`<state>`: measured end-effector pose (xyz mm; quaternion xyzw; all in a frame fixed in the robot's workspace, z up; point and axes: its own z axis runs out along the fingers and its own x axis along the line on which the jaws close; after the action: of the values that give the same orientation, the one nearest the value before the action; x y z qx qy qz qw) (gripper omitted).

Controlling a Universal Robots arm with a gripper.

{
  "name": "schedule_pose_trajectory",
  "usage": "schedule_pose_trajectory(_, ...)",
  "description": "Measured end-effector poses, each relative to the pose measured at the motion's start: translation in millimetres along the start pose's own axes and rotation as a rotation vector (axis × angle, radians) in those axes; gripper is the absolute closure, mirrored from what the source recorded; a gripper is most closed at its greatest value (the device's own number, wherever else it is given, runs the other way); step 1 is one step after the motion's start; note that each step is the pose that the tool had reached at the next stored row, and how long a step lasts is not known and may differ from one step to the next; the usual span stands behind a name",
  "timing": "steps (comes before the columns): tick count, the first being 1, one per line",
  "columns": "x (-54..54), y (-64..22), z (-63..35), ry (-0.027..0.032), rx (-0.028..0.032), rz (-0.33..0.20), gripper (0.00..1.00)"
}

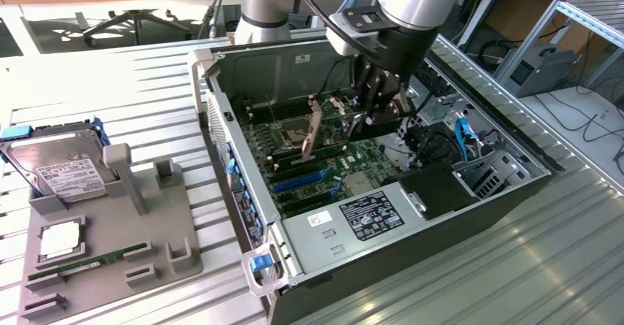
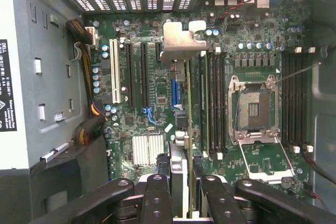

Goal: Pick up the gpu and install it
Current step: 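Insert the gpu into the slot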

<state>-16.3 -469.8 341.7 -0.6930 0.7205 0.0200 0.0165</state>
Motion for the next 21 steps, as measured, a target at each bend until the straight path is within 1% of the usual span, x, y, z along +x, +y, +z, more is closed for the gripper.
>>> schedule_pose_trajectory(3, 0.4, 0.5, 0.2, 0.0, 0.0, 0.0, 0.73)
schedule_pose_trajectory(11, 0.7, 5.6, 1.0, 0.0001, 0.0, 0.0, 0.73)
schedule_pose_trajectory(18, 0.8, 6.3, 1.9, 0.0, 0.0002, 0.004, 0.73)
schedule_pose_trajectory(19, 2.1, 9.0, 4.3, 0.0, 0.0002, 0.005, 0.73)
schedule_pose_trajectory(21, 2.8, 9.9, 5.7, 0.0, 0.0003, 0.005, 0.73)
